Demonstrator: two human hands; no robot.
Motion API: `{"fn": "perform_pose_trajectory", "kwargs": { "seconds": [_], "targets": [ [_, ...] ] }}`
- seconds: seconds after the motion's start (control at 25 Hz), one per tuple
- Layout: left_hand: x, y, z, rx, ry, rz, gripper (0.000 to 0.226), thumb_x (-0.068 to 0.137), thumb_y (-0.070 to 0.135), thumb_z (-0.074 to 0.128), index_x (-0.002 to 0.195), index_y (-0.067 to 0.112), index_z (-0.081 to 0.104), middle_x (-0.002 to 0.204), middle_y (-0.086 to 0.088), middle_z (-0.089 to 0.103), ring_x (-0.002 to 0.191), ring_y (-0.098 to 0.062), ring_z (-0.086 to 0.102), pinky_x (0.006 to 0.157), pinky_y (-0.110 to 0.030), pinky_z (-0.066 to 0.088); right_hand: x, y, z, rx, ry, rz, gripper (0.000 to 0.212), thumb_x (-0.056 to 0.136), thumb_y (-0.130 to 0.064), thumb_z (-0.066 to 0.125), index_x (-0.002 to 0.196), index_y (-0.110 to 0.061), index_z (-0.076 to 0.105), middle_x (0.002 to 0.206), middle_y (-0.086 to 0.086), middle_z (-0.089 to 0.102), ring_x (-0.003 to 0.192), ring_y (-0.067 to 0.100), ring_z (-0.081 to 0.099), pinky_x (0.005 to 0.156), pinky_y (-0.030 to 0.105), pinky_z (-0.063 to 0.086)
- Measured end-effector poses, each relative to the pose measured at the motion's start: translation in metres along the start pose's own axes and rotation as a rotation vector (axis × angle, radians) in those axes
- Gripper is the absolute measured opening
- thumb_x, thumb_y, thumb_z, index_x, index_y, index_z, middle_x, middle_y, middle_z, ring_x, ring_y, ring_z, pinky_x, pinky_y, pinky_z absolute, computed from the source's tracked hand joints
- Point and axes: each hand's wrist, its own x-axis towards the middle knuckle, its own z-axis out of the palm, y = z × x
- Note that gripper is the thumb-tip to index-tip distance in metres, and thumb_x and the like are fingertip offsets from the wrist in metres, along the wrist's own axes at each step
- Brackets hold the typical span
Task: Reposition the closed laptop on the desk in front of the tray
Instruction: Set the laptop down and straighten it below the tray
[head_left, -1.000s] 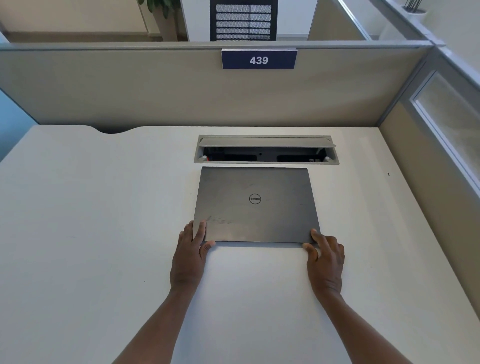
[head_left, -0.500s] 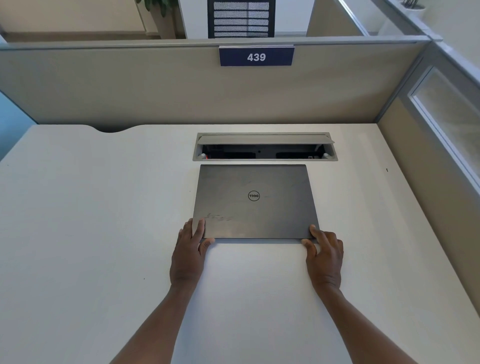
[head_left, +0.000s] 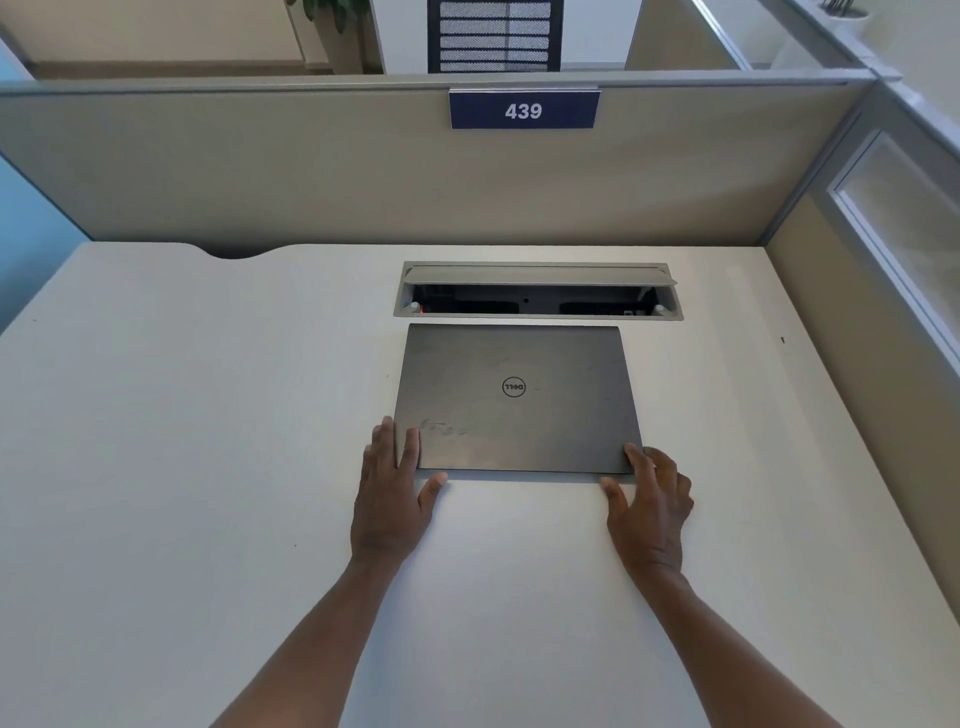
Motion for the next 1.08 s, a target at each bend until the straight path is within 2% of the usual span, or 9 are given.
{"fn": "perform_pose_trajectory", "kwargs": {
  "seconds": [0.08,0.2,0.32,0.48,0.68,0.92,1.08],
  "targets": [
    [0.003,0.007,-0.002,0.083,-0.005,0.093,0.081,0.094,0.061,0.038,0.153,0.006,0.033,0.164,-0.016,0.024,0.153,-0.033,0.02,0.123,-0.047,0.023,-0.001,-0.008,-0.001,-0.118,-0.072,-0.03,0.058,0.086,-0.024,0.07,0.138,-0.015,0.048,0.152,0.012,0.038,0.136,0.034,0.034,0.112,0.048,0.025],
    [0.014,0.027,-0.003,0.133,-0.079,0.195,0.087,0.093,0.066,0.03,0.154,0.004,0.031,0.164,-0.014,0.026,0.153,-0.031,0.02,0.125,-0.047,0.017,0.003,-0.026,0.001,-0.209,-0.159,-0.193,0.068,0.09,-0.032,0.064,0.149,-0.009,0.038,0.163,0.013,0.024,0.15,0.03,0.018,0.121,0.043,0.01],
    [0.028,0.052,0.002,0.131,-0.161,0.294,0.091,0.093,0.07,0.019,0.158,0.008,0.02,0.168,-0.01,0.014,0.156,-0.027,0.009,0.126,-0.042,0.006,0.015,-0.051,0.011,-0.173,-0.292,-0.301,0.076,0.095,-0.038,0.055,0.156,-0.009,0.02,0.167,0.008,0.009,0.154,0.024,0.003,0.123,0.036,-0.002],
    [0.039,0.074,0.008,0.159,-0.207,0.317,0.091,0.092,0.07,0.006,0.159,0.01,0.013,0.169,-0.009,0.006,0.156,-0.025,0.003,0.127,-0.043,0.004,0.021,-0.07,0.027,-0.207,-0.397,-0.381,0.071,0.102,-0.045,0.034,0.157,-0.008,0.008,0.166,0.009,-0.002,0.154,0.024,-0.006,0.121,0.036,-0.01],
    [0.038,0.074,0.014,0.188,-0.207,0.305,0.086,0.095,0.066,0.005,0.16,0.009,0.011,0.169,-0.009,0.004,0.156,-0.025,0.001,0.127,-0.045,0.005,0.017,-0.067,0.037,-0.326,-0.382,-0.406,0.064,0.104,-0.04,0.021,0.157,-0.008,0.005,0.167,0.01,-0.003,0.153,0.024,-0.01,0.124,0.042,-0.007],
    [0.039,0.073,0.016,0.199,-0.211,0.309,0.085,0.096,0.066,0.01,0.16,0.01,0.011,0.169,-0.01,0.005,0.156,-0.026,0.001,0.127,-0.045,0.006,0.016,-0.065,0.04,-0.365,-0.353,-0.421,0.064,0.102,-0.04,0.013,0.157,-0.008,0.006,0.167,0.01,0.0,0.153,0.023,-0.009,0.124,0.042,-0.005],
    [0.039,0.073,0.018,0.214,-0.209,0.314,0.086,0.096,0.067,0.007,0.16,0.01,0.011,0.169,-0.01,0.005,0.156,-0.025,0.001,0.127,-0.045,0.007,0.016,-0.063,0.041,-0.388,-0.328,-0.421,0.065,0.101,-0.041,0.01,0.157,-0.007,0.008,0.166,0.01,0.002,0.153,0.023,-0.007,0.124,0.043,-0.003]
  ]
}}
